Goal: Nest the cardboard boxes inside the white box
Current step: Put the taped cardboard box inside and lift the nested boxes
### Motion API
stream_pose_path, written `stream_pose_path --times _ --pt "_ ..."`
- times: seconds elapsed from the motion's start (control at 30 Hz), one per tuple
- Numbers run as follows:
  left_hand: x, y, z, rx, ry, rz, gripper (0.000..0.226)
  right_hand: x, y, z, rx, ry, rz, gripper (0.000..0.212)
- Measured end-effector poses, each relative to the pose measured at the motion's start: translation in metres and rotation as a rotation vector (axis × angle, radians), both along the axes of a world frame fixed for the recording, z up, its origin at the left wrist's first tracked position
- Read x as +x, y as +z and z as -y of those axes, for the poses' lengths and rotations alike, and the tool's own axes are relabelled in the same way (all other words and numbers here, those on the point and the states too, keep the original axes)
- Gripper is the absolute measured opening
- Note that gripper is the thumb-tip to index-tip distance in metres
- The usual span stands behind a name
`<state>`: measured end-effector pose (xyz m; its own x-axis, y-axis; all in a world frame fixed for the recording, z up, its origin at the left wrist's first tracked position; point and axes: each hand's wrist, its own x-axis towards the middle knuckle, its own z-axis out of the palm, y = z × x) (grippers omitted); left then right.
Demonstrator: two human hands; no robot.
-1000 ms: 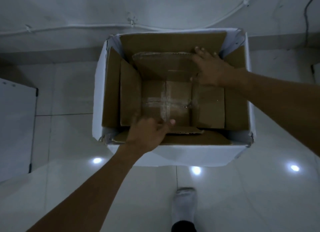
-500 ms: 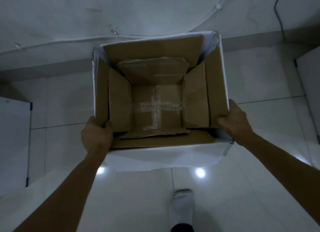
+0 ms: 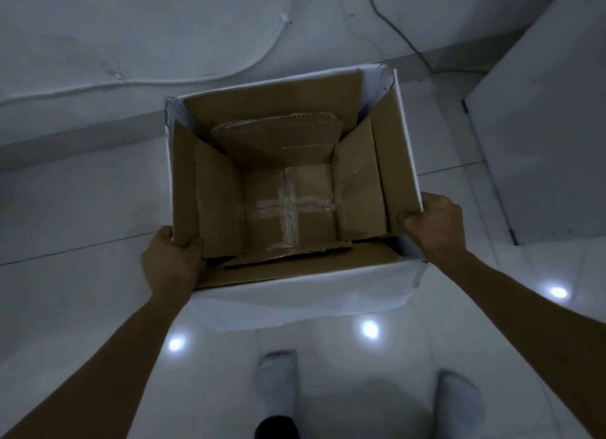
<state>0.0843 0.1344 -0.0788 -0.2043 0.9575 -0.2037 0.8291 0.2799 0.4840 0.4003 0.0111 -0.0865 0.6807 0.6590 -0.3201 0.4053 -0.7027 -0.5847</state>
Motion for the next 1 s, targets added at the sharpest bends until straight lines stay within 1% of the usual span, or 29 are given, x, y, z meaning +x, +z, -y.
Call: stream_pose_path --times 0.03,0.13,0.23,0.37,0.47,0.57,0.67,0.8,0.87,1.0 --pt "0.015 -0.001 0.008 0.007 -0.003 -0.006 0.019 0.014 -0.001 0.009 0.004 0.003 0.003 0.007" --pt "0.058 -0.005 0.031 0.027 -0.02 -0.045 0.023 0.06 -0.007 0.031 0.01 0.016 0.019 0.013" --pt "0.099 -0.008 0.05 0.043 -0.022 -0.042 0.025 0.103 -0.007 0.045 -0.011 0.006 0.029 0.005" --pt "0.152 -0.012 0.074 0.064 -0.019 -0.028 0.024 0.159 -0.009 0.059 -0.059 -0.012 0.064 0.018" --pt "0.187 -0.018 0.086 0.066 -0.03 -0.015 0.026 0.193 -0.009 0.069 -0.123 0.038 0.16 0.028" --pt "0.216 -0.023 0.096 0.06 -0.025 -0.006 0.027 0.217 -0.006 0.074 -0.249 0.089 0.28 0.039" --pt "0.239 -0.023 0.108 0.05 -0.011 -0.004 0.026 0.235 -0.005 0.075 -0.309 0.09 0.394 0.045" --pt "0.254 -0.026 0.11 0.055 -0.027 0.012 0.026 0.251 -0.004 0.076 -0.293 0.06 0.377 0.045" --pt "0.257 -0.024 0.106 0.047 -0.01 0.01 0.027 0.256 -0.004 0.078 -0.271 0.078 0.355 0.045" --pt "0.258 -0.014 0.106 -0.03 -0.002 0.024 0.033 0.263 -0.001 0.08 -0.266 0.128 0.223 0.056"
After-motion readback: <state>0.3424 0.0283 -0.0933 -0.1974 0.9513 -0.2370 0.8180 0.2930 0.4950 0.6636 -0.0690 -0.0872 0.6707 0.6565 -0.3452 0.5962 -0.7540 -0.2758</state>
